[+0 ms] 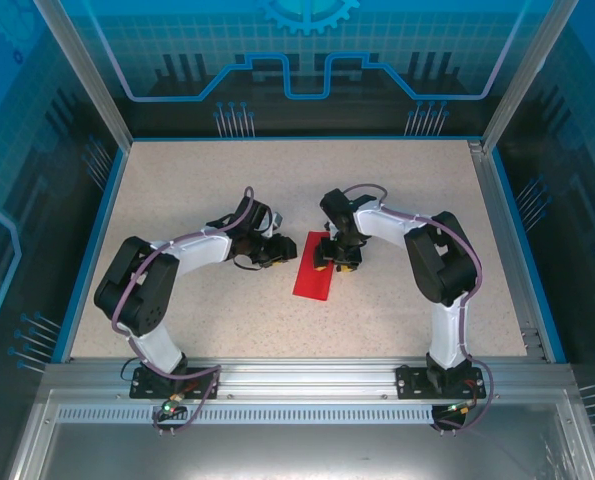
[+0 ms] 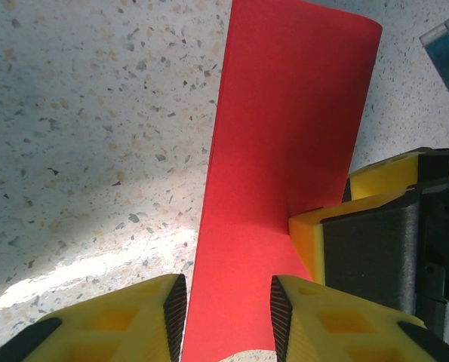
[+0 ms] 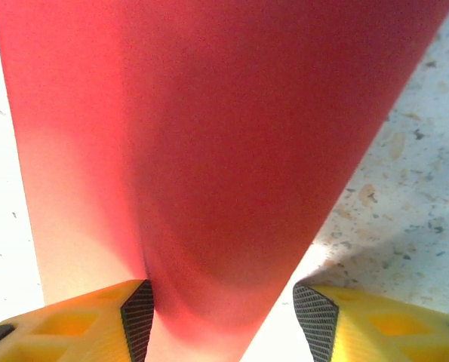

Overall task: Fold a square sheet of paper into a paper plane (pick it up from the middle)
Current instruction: Hold the paper at the center of the table.

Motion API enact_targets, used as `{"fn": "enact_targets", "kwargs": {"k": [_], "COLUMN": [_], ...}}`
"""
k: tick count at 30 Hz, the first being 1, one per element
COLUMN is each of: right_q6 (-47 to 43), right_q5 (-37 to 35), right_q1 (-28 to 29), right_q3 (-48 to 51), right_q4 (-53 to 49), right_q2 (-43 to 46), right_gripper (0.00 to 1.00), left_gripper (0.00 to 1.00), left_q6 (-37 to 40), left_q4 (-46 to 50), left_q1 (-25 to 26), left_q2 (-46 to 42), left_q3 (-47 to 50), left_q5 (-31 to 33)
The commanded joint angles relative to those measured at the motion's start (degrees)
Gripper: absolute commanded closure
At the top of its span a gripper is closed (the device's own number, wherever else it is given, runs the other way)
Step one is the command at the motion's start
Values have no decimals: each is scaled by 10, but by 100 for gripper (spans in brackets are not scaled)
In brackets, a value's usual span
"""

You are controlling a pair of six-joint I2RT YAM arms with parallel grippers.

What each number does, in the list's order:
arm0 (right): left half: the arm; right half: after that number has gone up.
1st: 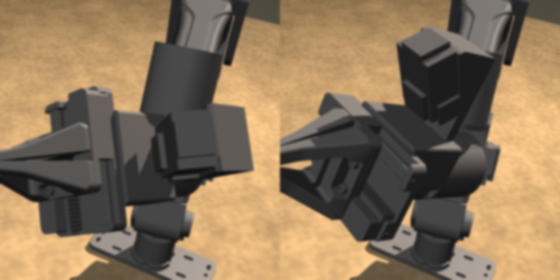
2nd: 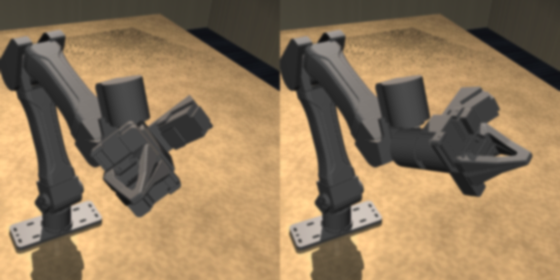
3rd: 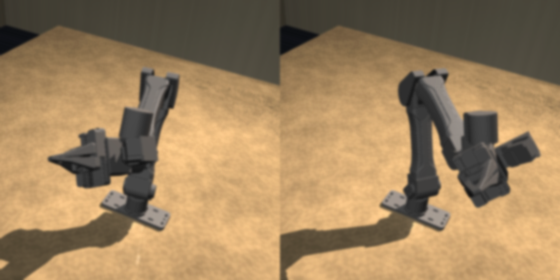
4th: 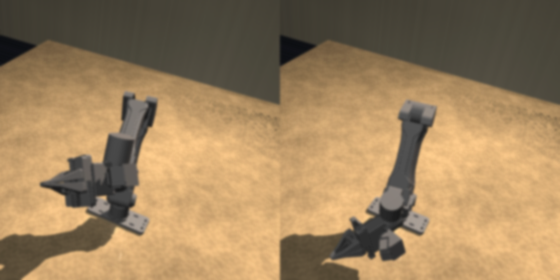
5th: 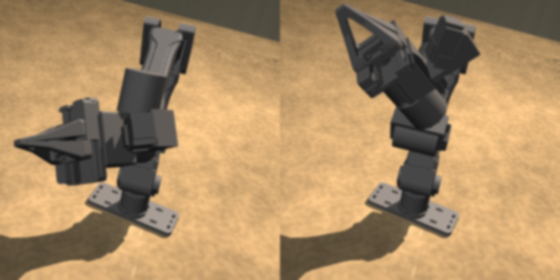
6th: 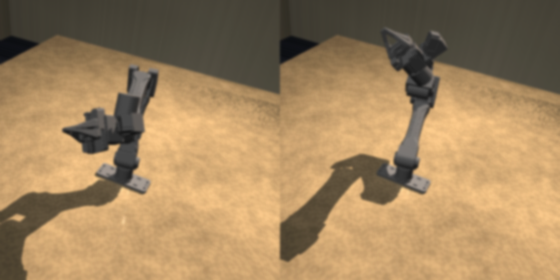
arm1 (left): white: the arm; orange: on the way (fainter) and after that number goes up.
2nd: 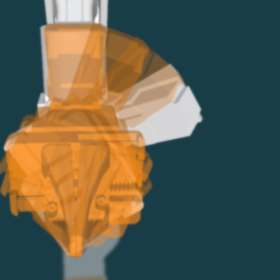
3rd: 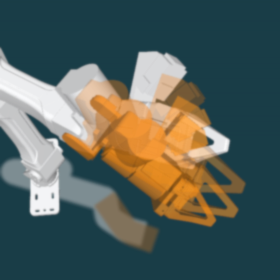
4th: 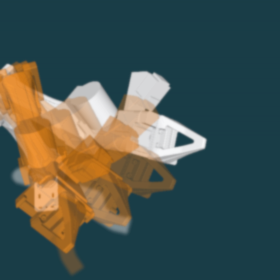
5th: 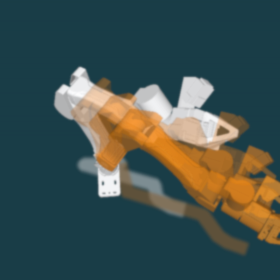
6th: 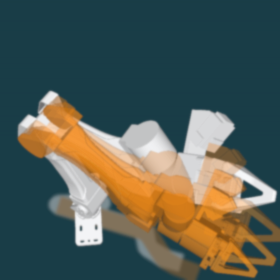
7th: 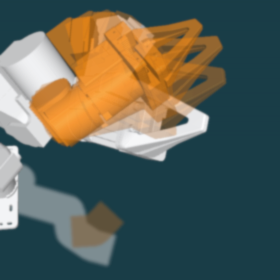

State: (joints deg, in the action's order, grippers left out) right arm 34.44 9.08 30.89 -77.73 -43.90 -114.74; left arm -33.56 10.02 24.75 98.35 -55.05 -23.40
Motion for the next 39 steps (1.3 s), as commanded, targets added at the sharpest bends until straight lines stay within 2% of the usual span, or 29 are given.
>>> {"fn": "enact_targets", "kwargs": {"k": [1, 22, 28, 39], "right_q6": [-8, 3, 11, 5], "right_q5": [-56, -50, -47, -48], "right_q1": [2, 2, 1, 2], "right_q3": [17, 30, 33, 29], "right_q4": [-14, -1, 2, 1], "right_q2": [-46, -46, -45, -50], "right_gripper": [41, 45, 42, 42], "left_gripper": [61, 65, 65, 65], "left_q6": [14, 11, 8, 11], "left_q4": [-1, 1, -2, 1], "left_q1": [0, 4, 5, 6], "left_q2": [7, 9, 13, 12], "left_q3": [-14, -19, -18, -19], "left_q5": [-17, -22, -23, -22]}}
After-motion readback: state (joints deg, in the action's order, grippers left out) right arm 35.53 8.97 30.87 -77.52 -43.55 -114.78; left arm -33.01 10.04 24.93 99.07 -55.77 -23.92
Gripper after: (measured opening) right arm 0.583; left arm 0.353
